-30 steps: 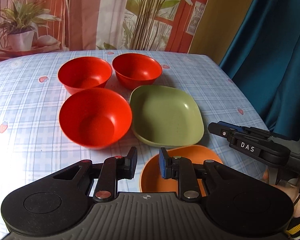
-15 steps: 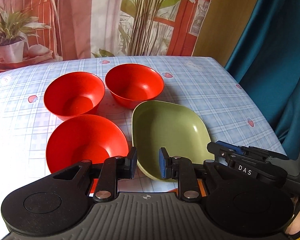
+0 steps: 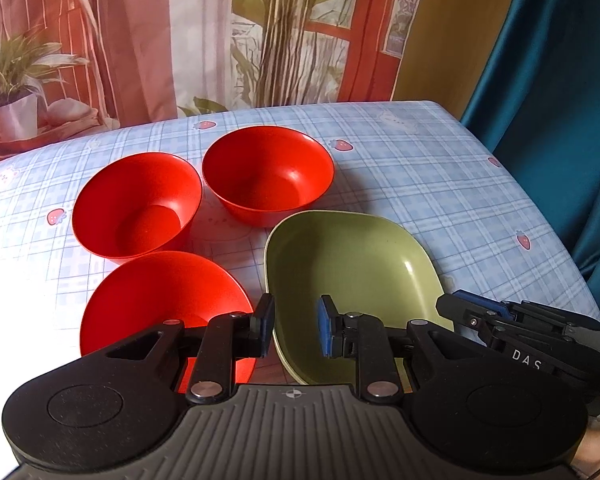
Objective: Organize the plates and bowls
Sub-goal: 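Grip the rim of the olive-green plate with the left tool, then lower the green plate onto the orange plate and open the left tool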
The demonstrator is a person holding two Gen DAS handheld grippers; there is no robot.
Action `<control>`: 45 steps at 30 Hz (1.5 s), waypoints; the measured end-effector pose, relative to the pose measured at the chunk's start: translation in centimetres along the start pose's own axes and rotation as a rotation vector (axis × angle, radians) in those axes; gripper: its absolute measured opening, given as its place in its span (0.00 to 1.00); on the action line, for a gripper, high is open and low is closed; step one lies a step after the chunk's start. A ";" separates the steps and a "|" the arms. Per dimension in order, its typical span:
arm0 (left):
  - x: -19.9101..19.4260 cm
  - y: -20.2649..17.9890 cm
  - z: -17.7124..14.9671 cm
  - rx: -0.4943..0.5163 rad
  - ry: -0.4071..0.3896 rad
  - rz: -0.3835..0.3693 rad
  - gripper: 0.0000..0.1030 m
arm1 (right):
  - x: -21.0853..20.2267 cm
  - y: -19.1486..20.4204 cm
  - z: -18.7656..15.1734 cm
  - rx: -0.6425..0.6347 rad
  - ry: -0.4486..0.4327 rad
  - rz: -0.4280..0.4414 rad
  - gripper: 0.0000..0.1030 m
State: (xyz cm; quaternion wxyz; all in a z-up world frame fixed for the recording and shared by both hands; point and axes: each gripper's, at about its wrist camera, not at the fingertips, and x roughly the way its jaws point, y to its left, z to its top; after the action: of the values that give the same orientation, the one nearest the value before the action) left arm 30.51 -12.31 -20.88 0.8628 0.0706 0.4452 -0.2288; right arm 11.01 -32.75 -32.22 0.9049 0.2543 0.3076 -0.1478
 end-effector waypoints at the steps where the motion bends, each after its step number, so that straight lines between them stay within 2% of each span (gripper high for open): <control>1: 0.1 0.0 0.2 0.002 0.001 0.003 0.24 | 0.0 0.0 0.0 -0.005 -0.001 -0.003 0.16; 10: 0.5 -0.5 1.3 0.032 -0.011 0.041 0.24 | 0.1 -0.7 -0.3 0.029 0.000 0.002 0.16; 16: 1.1 -0.5 0.9 0.028 0.026 0.018 0.24 | 0.4 -0.8 -0.5 0.044 0.007 0.000 0.16; 18: 1.0 -0.8 0.8 0.036 0.021 0.007 0.20 | 0.4 -0.8 -0.6 0.048 0.009 0.002 0.16; 19: 0.9 -0.9 0.7 0.043 0.020 0.008 0.15 | 0.4 -0.8 -0.6 0.050 0.010 0.004 0.16; 22: 0.9 -1.2 0.5 0.044 0.032 0.003 0.14 | 0.4 -0.8 -0.6 0.072 0.016 0.034 0.12; 25: 0.6 -1.4 0.3 0.070 0.020 0.025 0.14 | 0.2 -0.8 -0.4 0.090 0.009 0.047 0.12; 36: -2.9 -1.8 0.0 0.073 -0.035 0.004 0.14 | -3.7 0.9 1.8 0.044 -0.091 0.047 0.12; 45: -5.8 -1.2 -3.0 0.025 -0.044 -0.037 0.14 | -7.1 3.0 0.5 -0.008 -0.068 0.036 0.12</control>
State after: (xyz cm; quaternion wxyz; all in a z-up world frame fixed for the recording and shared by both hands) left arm 24.89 -10.46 -17.92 0.8669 0.0681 0.4246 -0.2519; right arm 7.07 -29.80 -26.28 0.9184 0.2509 0.2728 -0.1385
